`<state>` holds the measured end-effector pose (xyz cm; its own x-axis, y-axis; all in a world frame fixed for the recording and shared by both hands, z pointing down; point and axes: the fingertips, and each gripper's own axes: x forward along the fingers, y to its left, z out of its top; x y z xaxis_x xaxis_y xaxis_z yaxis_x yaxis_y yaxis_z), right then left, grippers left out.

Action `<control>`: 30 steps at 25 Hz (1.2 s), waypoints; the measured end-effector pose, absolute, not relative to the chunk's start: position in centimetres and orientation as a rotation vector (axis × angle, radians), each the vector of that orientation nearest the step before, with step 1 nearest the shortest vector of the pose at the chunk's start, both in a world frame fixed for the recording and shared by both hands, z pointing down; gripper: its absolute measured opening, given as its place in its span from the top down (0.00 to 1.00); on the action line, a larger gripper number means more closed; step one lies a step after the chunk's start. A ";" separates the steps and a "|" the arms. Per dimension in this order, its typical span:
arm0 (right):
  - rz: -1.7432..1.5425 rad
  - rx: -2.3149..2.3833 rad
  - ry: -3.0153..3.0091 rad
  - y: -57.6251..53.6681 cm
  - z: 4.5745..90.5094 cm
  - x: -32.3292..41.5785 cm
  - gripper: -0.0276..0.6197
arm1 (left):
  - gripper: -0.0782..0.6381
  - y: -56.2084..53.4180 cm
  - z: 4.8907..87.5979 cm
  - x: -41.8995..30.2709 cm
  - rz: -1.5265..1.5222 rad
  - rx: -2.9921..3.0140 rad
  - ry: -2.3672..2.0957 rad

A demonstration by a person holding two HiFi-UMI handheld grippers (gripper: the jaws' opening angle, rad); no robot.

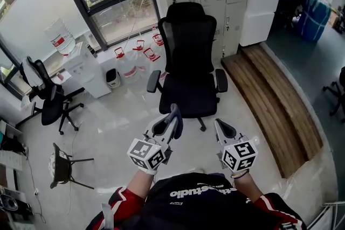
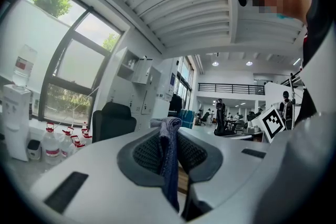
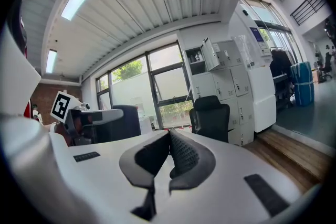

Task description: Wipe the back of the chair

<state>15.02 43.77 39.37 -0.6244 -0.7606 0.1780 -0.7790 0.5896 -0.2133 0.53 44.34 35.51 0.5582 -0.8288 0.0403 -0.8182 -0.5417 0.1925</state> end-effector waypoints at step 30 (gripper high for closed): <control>0.452 1.347 -2.677 14.9 41.2 5.8 0.93 | 0.80 15.4 38.5 -9.1 -0.099 2.540 -1.354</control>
<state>5.75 14.88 41.17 -0.6000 -0.7664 0.2297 -0.7993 0.5617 -0.2137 -9.09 15.37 38.50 0.5634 -0.8239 0.0617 -0.8061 -0.5318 0.2596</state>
